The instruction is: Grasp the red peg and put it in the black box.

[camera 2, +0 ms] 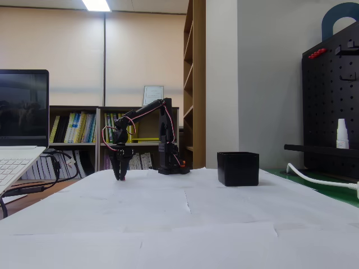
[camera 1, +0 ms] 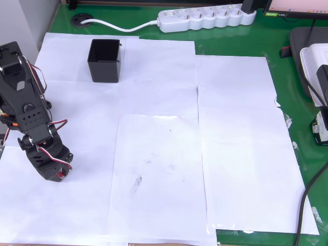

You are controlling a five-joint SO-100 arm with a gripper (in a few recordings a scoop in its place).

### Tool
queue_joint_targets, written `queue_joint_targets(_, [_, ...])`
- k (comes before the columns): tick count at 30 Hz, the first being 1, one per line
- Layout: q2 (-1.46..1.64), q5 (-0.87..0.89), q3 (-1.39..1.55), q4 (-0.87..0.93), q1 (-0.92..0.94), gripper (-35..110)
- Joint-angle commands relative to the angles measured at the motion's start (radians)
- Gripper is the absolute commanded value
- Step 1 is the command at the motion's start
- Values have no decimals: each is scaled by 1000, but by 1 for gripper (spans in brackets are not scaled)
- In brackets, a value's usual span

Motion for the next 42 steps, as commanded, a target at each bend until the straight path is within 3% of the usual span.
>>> queue_joint_targets(1, [18, -91, 38, -17, 9, 0])
queue_joint_targets(15, [9, -18, 235, 196, -26, 0])
queue_joint_targets(38, [0, -26, 262, 215, -29, 0])
queue_joint_targets(42, [-3, -12, 345, 325, -35, 0])
